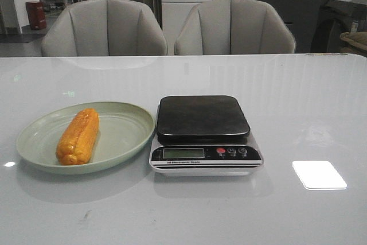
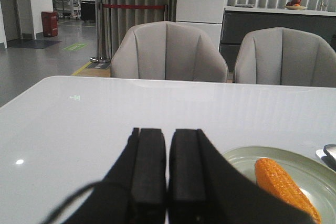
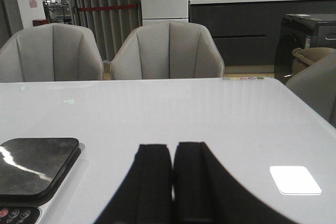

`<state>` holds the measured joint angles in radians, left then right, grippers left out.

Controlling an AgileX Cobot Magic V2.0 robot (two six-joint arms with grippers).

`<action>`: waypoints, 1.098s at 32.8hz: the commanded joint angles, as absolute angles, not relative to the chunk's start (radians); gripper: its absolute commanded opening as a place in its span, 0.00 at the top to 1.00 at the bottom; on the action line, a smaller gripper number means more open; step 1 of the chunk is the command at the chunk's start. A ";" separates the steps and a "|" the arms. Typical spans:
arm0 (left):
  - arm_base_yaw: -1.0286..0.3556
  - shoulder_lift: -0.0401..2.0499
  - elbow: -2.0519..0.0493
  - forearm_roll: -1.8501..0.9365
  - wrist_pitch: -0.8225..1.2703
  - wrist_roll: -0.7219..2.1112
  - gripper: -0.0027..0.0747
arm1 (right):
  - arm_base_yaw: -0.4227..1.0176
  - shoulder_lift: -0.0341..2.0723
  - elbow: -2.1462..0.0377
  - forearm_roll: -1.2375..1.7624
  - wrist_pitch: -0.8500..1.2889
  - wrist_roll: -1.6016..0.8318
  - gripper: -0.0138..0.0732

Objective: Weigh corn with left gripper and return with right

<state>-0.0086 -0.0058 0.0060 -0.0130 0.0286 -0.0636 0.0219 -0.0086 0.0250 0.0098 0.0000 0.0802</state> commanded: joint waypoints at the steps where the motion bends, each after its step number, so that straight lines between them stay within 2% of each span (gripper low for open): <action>1: -0.008 -0.027 0.038 -0.021 -0.053 -0.069 0.82 | 0.017 -0.028 0.037 0.000 -0.081 0.079 0.65; 32: -0.008 -0.027 0.038 -0.021 -0.055 -0.069 0.82 | 0.017 -0.028 0.037 0.000 -0.081 0.079 0.65; 36: -0.008 -0.027 0.038 -0.021 -0.117 -0.069 0.82 | 0.017 -0.028 0.037 0.000 -0.081 0.079 0.65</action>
